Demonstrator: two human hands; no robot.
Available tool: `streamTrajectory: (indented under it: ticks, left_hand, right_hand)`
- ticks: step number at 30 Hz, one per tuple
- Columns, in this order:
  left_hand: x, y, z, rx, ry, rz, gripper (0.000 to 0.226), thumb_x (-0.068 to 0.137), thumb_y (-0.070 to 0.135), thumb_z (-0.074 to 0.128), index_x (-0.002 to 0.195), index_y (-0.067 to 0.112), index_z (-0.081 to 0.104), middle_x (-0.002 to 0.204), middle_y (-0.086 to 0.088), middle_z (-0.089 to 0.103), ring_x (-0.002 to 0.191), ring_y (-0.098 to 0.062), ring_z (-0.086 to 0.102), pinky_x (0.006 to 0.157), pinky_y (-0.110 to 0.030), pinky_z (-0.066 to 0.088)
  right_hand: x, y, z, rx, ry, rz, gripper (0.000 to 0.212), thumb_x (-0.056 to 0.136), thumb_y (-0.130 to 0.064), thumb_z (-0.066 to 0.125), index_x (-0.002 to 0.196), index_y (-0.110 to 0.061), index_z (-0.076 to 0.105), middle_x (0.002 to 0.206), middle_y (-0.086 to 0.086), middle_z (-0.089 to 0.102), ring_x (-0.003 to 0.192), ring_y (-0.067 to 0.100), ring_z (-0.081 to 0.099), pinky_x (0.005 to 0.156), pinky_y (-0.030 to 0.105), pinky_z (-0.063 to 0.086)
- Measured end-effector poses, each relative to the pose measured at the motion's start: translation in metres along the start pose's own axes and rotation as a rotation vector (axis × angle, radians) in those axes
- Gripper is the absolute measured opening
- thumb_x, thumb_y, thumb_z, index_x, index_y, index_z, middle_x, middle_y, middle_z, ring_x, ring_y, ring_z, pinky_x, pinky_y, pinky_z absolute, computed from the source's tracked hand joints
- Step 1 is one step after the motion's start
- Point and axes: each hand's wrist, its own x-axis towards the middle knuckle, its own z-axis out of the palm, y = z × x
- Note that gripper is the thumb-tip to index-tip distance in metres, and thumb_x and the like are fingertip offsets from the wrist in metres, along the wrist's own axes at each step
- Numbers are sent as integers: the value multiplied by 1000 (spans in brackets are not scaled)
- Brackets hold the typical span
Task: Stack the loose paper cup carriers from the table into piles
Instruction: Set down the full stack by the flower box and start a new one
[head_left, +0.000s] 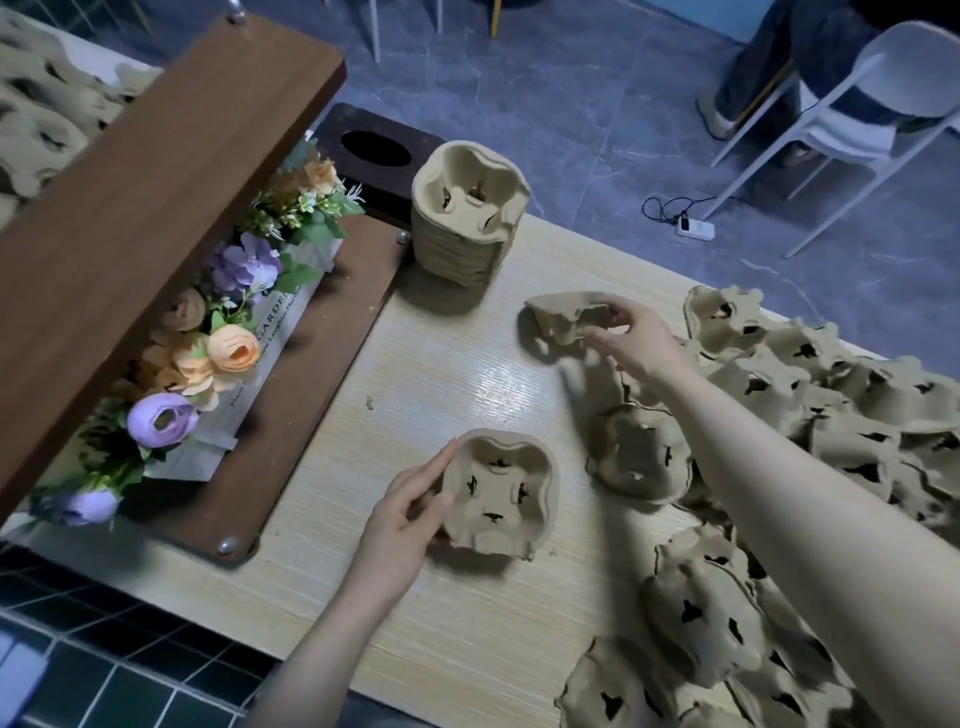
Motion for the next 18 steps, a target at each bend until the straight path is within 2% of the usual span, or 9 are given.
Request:
streamTrajectory:
  ticks: [2, 4, 6, 9, 11, 14, 16, 18]
  left_hand:
    - [1, -2, 0, -2, 1, -5, 56, 98, 9, 54, 116, 62, 60, 118, 2, 60, 115, -10, 59, 105, -51, 46]
    - [2, -4, -2, -7, 5, -13, 55, 98, 10, 54, 118, 60, 60, 120, 0, 60, 116, -14, 59, 105, -52, 46]
    - [4, -5, -3, -6, -7, -21, 53, 98, 11, 55, 120, 59, 59, 122, -4, 60, 115, -22, 60, 104, -55, 46]
    - [6, -5, -4, -6, -17, -26, 52, 98, 11, 55, 122, 58, 59, 124, -10, 61, 113, -29, 61, 101, -57, 48]
    - [6, -4, -3, -7, -24, -37, 54, 98, 10, 56, 120, 59, 60, 126, -11, 60, 112, -32, 62, 98, -54, 51]
    - [5, -1, 0, 19, -66, -45, 59, 97, 7, 56, 118, 62, 59, 127, -14, 56, 108, -42, 60, 90, -50, 55]
    - [2, 1, 6, 44, -92, -38, 60, 97, 6, 56, 117, 63, 59, 125, -12, 53, 107, -42, 59, 85, -42, 56]
    - [-4, 3, 11, 55, -109, -30, 61, 97, 7, 56, 114, 65, 59, 124, -10, 51, 103, -40, 59, 81, -36, 57]
  right_hand:
    - [-5, 3, 3, 6, 47, 13, 14, 86, -17, 66, 93, -28, 71, 85, -5, 67, 78, 16, 58, 73, 31, 44]
    - [-13, 7, 6, 37, 88, 33, 17, 86, -18, 64, 75, -30, 69, 70, -12, 65, 73, 15, 59, 69, 31, 43]
    - [-25, 8, 7, 102, 123, 50, 24, 88, -17, 64, 69, -32, 65, 63, -13, 62, 68, 14, 60, 65, 31, 43]
    - [-49, 2, 4, 193, 183, 27, 28, 88, -13, 63, 69, -33, 64, 55, -14, 61, 57, 7, 54, 60, 29, 41]
    - [-68, -4, 1, 266, 226, -6, 29, 88, -9, 63, 71, -32, 65, 56, -18, 64, 54, 3, 53, 57, 27, 41]
    - [-99, -7, 1, 373, 309, -3, 27, 87, -9, 65, 77, -34, 70, 66, -9, 67, 63, 12, 58, 63, 32, 44]
    - [-119, -5, 2, 405, 344, -2, 24, 85, -12, 66, 80, -35, 74, 69, -4, 65, 68, 15, 59, 70, 34, 46]
    - [-141, -7, 4, 448, 368, -12, 21, 85, -11, 67, 86, -30, 76, 70, -8, 63, 68, 13, 57, 71, 34, 46]
